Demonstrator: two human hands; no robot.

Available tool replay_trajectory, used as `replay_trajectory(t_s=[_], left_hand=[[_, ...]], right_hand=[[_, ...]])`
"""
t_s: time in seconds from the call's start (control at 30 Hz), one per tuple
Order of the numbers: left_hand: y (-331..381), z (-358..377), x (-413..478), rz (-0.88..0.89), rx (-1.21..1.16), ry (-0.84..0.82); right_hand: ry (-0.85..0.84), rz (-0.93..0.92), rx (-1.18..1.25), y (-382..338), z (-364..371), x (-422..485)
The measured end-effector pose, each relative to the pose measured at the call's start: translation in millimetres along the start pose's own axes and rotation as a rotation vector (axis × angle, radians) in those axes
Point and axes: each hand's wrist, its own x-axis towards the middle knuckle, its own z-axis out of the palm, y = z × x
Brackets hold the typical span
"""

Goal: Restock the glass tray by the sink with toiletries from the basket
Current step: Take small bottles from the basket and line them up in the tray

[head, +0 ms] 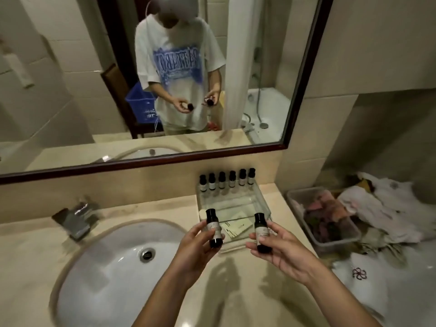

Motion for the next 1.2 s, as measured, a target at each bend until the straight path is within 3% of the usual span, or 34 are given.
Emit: replay_trajectory(t_s=[0.33,0.47,0.77,1.0,1.2], left_hand=[[38.8,-32.6,117.9,-0.031,0.022,0.03],[34.9,-32.4,156.2,0.002,0.138,0.107],[17.3,-54.2,252.4,0.268,0.353,0.239],[4.1,-74.2,280.9,0.405,0.483,0.163],[-9.2,-78.8,297.7,0.502,0.553,0.097]], right_hand=[[0.268,-0.011,0.002,-1.7,4.5,118.1],[0.334,-0.021,-0.177,-2.4,-4.9,161.4],[0.263,-0.126,-0.711,24.6,-0.7,280.9],[0.304,-0.33,-1.021,34.6,-8.0,323.5],[0.293,-0.478,-1.101,51.8,-21.6,340.2]])
